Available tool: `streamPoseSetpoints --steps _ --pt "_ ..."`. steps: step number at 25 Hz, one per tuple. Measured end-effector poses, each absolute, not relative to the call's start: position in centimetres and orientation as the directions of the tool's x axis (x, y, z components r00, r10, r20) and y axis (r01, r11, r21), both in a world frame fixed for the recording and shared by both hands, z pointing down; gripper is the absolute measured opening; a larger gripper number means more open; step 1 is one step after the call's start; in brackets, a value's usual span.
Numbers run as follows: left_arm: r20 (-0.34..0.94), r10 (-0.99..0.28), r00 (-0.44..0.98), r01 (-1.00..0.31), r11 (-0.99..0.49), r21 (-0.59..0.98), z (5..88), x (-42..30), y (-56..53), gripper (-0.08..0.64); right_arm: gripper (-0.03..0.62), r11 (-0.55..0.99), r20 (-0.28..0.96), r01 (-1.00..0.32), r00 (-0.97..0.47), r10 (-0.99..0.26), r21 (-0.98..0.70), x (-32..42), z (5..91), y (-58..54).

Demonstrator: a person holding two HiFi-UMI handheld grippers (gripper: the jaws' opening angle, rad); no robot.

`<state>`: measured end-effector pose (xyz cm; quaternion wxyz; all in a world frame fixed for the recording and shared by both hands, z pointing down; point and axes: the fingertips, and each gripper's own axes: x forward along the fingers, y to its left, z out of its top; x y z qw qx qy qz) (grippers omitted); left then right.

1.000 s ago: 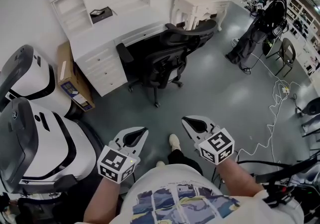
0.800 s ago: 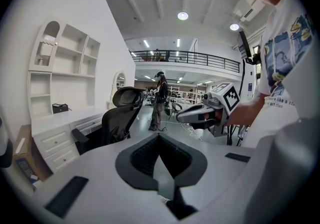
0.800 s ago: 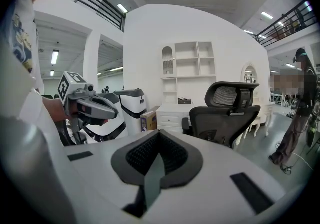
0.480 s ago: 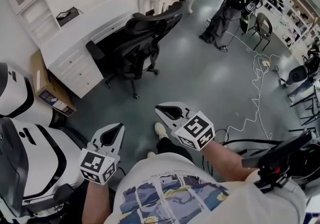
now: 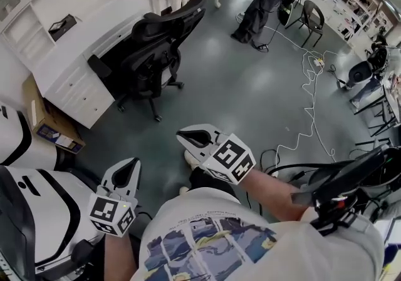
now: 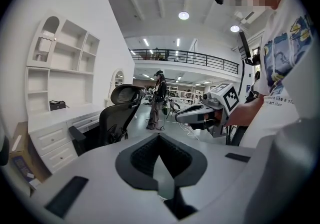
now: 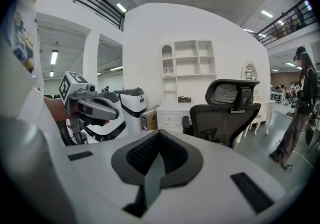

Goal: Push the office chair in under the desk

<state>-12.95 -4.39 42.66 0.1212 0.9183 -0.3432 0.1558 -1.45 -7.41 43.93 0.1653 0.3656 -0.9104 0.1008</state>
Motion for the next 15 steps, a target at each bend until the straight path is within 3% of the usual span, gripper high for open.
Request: streamPoseSetpoints --steps 15 --pt "0.385 -0.567 0.728 -0.65 -0.749 0.128 42.8 -11.2 -6.3 0.014 0.025 0.701 0.384 -0.709 -0.67 -0.635 -0.079 0.2 44.4 -8.9"
